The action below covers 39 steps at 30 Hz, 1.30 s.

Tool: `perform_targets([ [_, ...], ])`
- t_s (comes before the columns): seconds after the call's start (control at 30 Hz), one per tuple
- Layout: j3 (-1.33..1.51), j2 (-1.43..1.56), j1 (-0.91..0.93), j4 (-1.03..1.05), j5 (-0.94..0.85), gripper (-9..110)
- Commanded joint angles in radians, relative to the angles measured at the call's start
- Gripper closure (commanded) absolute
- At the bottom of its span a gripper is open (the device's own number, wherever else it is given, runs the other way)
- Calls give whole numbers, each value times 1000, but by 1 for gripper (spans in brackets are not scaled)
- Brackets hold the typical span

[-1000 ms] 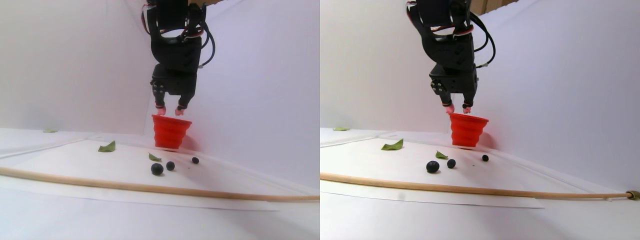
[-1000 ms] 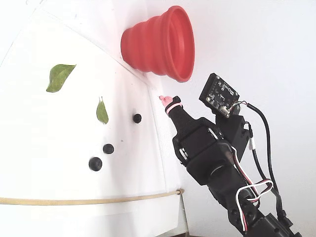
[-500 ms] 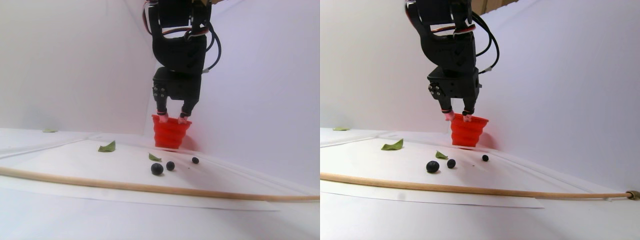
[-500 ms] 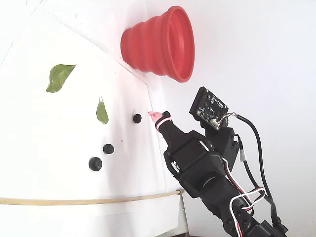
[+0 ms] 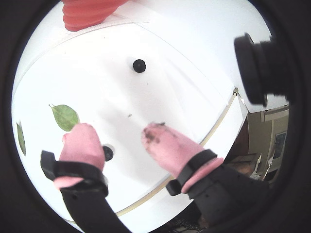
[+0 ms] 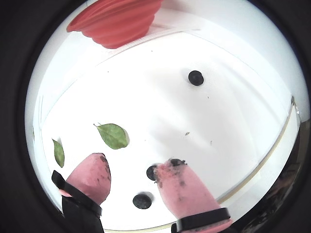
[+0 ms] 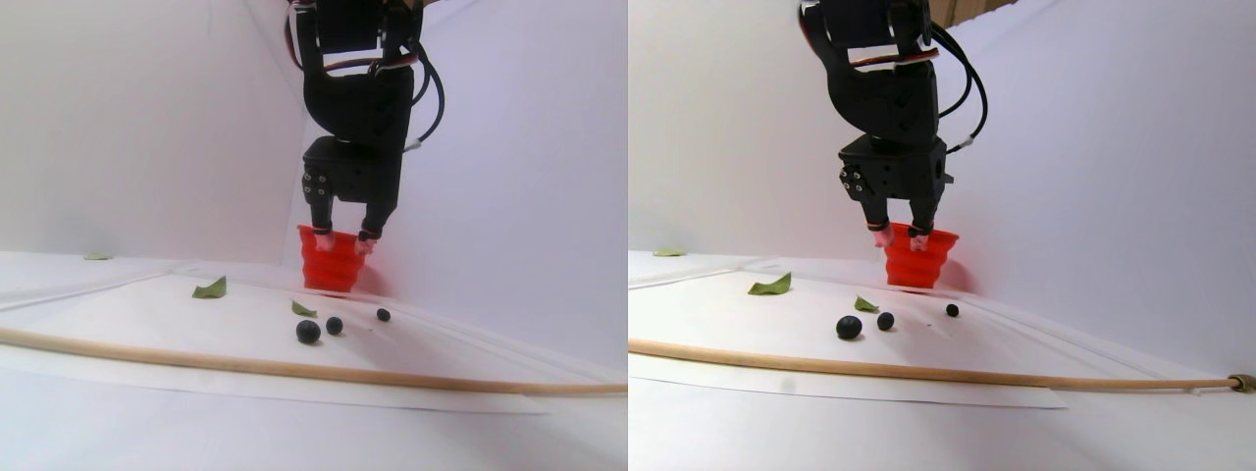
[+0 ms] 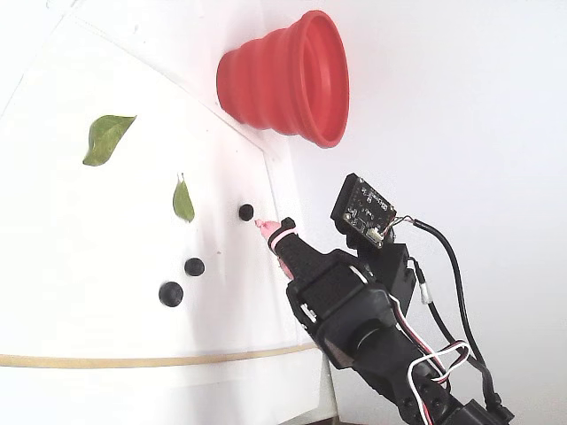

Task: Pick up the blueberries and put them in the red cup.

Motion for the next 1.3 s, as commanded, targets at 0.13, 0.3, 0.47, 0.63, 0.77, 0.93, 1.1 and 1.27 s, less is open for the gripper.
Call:
perform_targets([
  [0.13, -11, 112, 29, -2, 15, 84],
  [0.3, -6, 89, 35, -2, 20, 84],
  [0.47, -5, 63, 43, -2, 25, 84],
  [0.63, -6, 40, 48, -2, 31, 84],
  [0.77, -6, 25, 49, -2, 37, 84],
  [0.93, -9, -3, 46, -2, 44, 84],
  [1.1, -12, -34, 40, -2, 52, 84],
  [1.27, -25, -64, 34, -2, 57, 83],
])
